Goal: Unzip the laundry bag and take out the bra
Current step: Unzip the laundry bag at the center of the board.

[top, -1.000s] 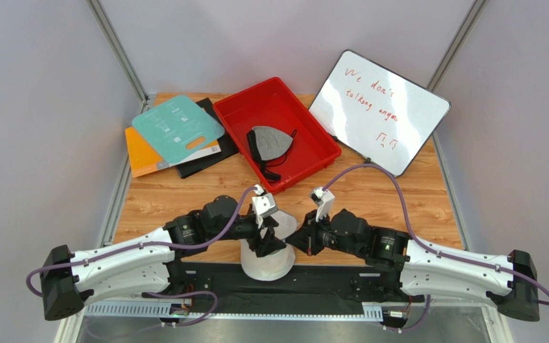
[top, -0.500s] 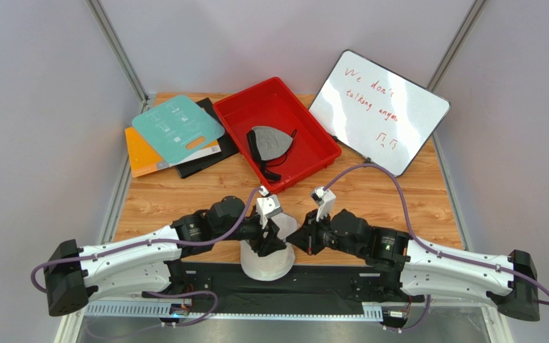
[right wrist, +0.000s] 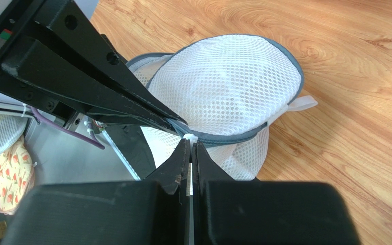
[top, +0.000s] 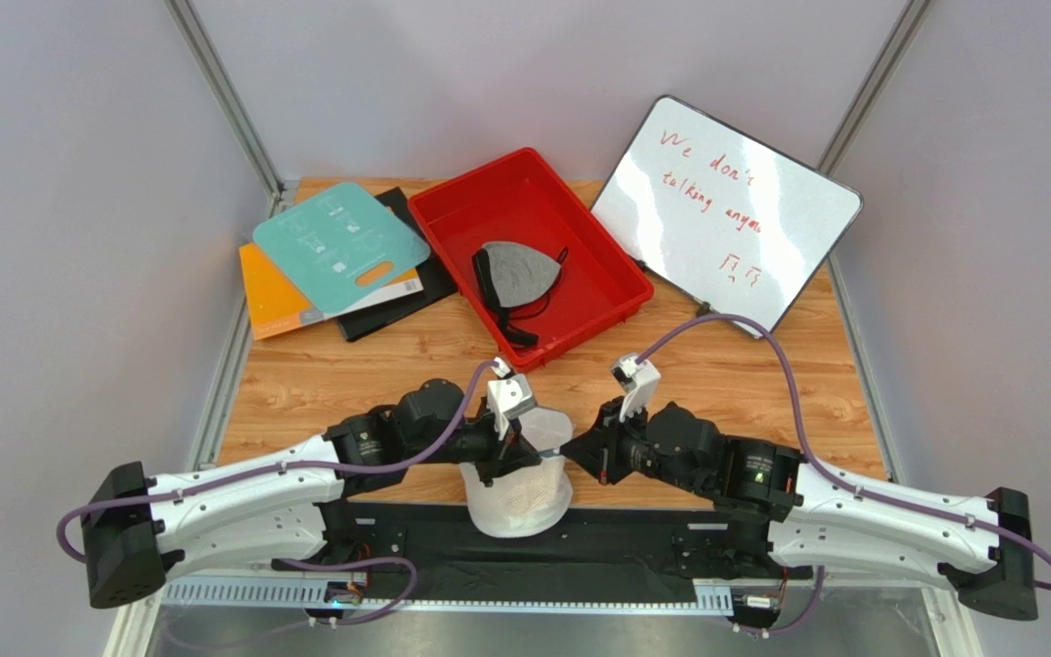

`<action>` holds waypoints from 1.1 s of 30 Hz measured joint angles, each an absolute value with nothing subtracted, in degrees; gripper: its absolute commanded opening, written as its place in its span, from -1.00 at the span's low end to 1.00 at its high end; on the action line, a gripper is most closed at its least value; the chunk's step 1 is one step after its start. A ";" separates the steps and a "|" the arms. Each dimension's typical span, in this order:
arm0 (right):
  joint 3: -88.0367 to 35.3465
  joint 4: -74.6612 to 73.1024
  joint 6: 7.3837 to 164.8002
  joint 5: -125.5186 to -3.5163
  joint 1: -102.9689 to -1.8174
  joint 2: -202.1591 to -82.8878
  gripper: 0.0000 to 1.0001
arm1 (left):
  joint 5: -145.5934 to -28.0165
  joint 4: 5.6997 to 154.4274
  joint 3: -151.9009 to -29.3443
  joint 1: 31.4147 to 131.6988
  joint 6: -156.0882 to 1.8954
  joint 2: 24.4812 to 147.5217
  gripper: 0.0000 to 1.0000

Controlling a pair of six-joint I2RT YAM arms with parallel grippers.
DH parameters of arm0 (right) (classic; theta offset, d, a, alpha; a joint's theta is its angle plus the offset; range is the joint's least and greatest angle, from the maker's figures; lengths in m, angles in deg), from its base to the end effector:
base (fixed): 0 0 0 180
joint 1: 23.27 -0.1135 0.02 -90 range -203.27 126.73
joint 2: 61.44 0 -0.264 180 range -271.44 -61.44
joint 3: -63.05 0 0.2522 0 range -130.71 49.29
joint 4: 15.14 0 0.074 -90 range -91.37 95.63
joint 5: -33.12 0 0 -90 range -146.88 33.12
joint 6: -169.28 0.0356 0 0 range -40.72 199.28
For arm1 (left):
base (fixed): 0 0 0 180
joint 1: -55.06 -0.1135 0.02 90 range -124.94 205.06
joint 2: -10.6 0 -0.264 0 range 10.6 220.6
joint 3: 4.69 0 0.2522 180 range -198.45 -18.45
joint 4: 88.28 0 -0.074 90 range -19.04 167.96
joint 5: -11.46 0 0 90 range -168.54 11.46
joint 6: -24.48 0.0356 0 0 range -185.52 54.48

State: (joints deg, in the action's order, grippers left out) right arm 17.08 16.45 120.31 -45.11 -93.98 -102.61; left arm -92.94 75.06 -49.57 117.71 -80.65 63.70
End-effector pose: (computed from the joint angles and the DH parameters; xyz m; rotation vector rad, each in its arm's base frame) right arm 0.0629 0.1578 0.2593 -0.4245 2.1417 0.9839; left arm 0.0884 -0.1902 0.2429 1.0329 1.9126 -1.0817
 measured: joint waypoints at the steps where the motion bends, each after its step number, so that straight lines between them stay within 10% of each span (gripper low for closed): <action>1: 17.08 16.54 120.31 -44.87 -93.98 -102.59 -1.00 | -92.72 75.04 -49.57 117.71 -80.59 63.50 -1.00; 16: 17.08 19.47 119.68 -42.92 -91.54 -97.63 -1.00 | -88.85 74.85 -47.82 117.99 -80.46 57.58 -0.99; 22: 17.08 19.55 119.51 -43.05 -91.30 -97.80 -1.00 | -87.06 72.66 -47.53 117.99 -79.95 55.78 0.68; 33: 16.89 17.17 119.16 -47.34 -91.03 -103.31 -1.00 | -87.12 69.32 -52.39 117.82 -77.68 59.98 0.75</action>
